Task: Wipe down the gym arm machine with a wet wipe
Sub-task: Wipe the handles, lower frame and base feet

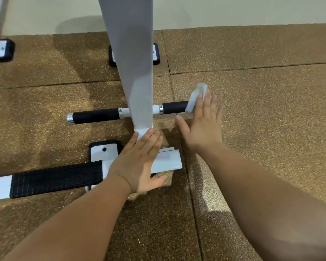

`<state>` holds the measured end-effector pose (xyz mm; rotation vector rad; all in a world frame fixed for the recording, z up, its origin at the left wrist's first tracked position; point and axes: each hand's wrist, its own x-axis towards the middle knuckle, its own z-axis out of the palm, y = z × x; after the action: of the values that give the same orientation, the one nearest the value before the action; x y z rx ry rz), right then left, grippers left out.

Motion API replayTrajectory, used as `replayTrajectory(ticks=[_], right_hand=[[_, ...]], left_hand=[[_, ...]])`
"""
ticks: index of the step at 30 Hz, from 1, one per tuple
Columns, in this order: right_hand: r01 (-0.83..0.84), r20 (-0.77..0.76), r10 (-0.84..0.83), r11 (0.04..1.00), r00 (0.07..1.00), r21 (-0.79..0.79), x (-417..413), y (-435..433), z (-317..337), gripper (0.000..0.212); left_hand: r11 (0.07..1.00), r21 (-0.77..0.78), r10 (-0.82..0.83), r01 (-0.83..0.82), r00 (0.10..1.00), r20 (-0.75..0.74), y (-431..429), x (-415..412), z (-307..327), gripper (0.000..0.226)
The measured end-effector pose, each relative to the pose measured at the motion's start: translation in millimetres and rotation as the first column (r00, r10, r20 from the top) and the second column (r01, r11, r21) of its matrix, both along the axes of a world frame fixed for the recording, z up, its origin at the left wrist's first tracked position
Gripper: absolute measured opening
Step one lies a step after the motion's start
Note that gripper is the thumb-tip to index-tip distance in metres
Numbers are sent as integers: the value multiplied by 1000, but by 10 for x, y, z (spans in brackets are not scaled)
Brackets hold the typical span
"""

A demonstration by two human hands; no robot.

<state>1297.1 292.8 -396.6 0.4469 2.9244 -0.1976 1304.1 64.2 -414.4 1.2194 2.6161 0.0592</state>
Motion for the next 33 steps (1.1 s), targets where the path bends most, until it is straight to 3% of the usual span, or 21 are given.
replayTrajectory(ticks=[2,4,6,9,12,15,16,18,20,22,24,26,30,33], right_hand=[[21,25,-21,999,999,-29,-18,-120,38,101],[-171,76,173,985,982,-35,-10,-221,70,105],[-297,93,311,945,946,-135,36,-251,156,104],[-264,81,295,925,952,-272,209,-153,289,99],[-268,67,291,934,954,-238,485,-182,352,101],[-279,0,286,935,958,-216,673,-363,330,98],[-275,-34,275,936,961,-219,705,-434,334,98],[-273,-79,261,926,962,-262,748,-589,360,97],[-304,-100,287,891,953,-338,776,-770,408,96],[-370,-133,346,851,929,-374,768,-979,468,92],[-397,-171,358,820,918,-411,731,-1206,514,85],[-390,-194,338,807,921,-444,695,-1416,540,86],[-393,-193,342,791,920,-470,658,-1722,497,92],[-401,-206,344,794,916,-457,661,-1827,413,86]], left_hand=[[1000,-5,0,0,1000,5,-7,-4,8,106],[1000,-17,-2,2,1000,18,-10,-16,21,107],[1000,12,2,-2,999,34,-15,-23,42,108],[998,59,-15,13,1000,27,-48,-26,39,106],[976,218,8,0,999,-37,-83,22,21,92],[885,426,212,-187,977,-12,-90,96,108,70],[825,475,319,-308,946,60,-92,111,156,64],[613,508,486,-605,796,362,-103,134,312,53],[344,433,450,-833,551,703,-125,153,495,39],[198,286,327,-938,338,883,-188,188,640,23],[150,200,282,-968,235,930,-310,218,758,22],[109,180,260,-978,203,944,-469,213,787,20],[76,122,386,-990,142,911,-746,121,795,15],[-9,31,502,-999,22,865,-922,55,768,15]])
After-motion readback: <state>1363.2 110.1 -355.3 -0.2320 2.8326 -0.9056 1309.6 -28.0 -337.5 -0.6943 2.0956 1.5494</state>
